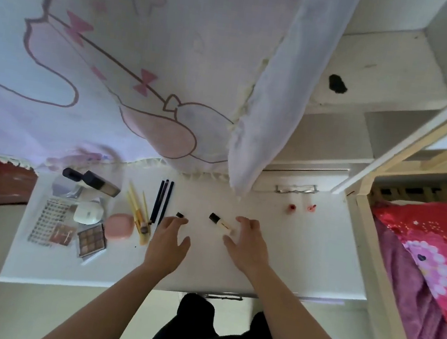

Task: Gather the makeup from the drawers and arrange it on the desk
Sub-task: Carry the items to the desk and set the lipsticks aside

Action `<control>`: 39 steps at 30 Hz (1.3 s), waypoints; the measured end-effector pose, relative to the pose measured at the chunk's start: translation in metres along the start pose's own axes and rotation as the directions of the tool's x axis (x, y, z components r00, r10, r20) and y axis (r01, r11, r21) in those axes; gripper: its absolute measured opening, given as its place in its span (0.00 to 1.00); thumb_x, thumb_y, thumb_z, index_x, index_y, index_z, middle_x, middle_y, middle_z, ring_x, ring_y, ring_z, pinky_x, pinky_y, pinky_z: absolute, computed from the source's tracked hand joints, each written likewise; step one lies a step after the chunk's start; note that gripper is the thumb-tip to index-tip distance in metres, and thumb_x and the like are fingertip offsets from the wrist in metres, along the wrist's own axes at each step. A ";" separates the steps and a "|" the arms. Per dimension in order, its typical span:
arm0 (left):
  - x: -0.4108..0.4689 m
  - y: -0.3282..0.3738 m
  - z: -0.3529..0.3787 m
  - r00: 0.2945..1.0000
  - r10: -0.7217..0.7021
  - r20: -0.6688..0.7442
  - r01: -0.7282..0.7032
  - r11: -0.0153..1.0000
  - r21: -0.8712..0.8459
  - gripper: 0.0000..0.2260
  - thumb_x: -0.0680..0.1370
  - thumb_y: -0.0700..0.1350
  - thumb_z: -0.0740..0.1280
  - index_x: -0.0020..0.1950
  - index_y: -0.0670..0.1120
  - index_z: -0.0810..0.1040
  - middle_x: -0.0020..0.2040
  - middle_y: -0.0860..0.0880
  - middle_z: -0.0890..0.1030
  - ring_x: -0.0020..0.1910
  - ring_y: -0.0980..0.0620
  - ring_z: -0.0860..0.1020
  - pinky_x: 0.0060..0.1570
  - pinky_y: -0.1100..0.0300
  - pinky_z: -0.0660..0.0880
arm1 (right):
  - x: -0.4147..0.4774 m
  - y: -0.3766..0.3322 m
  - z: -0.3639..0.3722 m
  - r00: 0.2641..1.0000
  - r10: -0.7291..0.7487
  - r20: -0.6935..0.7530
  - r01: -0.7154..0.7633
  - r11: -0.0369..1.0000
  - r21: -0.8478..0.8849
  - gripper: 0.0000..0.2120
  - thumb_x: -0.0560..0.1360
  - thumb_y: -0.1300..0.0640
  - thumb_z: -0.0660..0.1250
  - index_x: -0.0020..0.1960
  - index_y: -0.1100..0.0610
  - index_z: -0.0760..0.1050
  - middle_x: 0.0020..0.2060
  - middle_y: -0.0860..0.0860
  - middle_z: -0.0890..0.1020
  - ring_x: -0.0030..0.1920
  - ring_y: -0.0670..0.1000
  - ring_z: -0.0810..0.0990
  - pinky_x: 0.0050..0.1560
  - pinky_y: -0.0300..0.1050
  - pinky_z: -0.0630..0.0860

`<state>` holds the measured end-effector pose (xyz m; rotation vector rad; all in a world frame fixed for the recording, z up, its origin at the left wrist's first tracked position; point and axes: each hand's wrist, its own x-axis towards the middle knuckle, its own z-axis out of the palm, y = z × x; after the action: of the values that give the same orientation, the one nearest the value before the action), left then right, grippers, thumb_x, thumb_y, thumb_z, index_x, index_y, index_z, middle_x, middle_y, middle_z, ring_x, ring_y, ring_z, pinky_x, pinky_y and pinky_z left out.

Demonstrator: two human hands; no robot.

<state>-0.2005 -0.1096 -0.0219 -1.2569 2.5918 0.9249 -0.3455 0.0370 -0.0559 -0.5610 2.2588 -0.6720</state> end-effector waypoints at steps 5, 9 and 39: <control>0.008 -0.021 -0.010 0.998 -0.030 0.062 0.036 0.995 -0.096 0.20 0.79 0.46 0.67 0.71 0.48 0.71 0.68 0.48 0.72 0.60 0.50 0.74 0.60 0.56 0.71 | 0.003 -0.014 0.032 0.994 0.063 -0.094 -0.057 0.996 0.063 0.14 0.80 0.54 0.65 0.65 0.55 0.76 0.59 0.54 0.71 0.54 0.57 0.77 0.57 0.48 0.74; 0.014 -0.007 -0.025 0.982 -0.138 0.130 0.175 0.926 -0.336 0.22 0.83 0.53 0.60 0.76 0.49 0.67 0.71 0.51 0.71 0.70 0.50 0.70 0.70 0.51 0.66 | -0.011 -0.026 0.035 0.992 0.120 -0.048 -0.101 0.951 0.292 0.12 0.81 0.53 0.65 0.61 0.53 0.78 0.50 0.52 0.78 0.44 0.50 0.75 0.50 0.42 0.70; -0.032 0.114 -0.083 0.979 -0.028 0.204 0.205 0.219 -0.954 0.13 0.73 0.52 0.72 0.45 0.41 0.86 0.33 0.49 0.70 0.34 0.55 0.68 0.41 0.59 0.67 | -0.099 -0.096 -0.082 0.850 -0.277 -0.449 0.443 0.836 0.323 0.06 0.78 0.52 0.70 0.55 0.49 0.81 0.47 0.45 0.79 0.46 0.42 0.78 0.44 0.30 0.72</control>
<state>-0.2522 -0.0817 0.1105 -1.3744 1.5092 2.7179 -0.3212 0.0432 0.1024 -0.7032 2.2648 -1.5435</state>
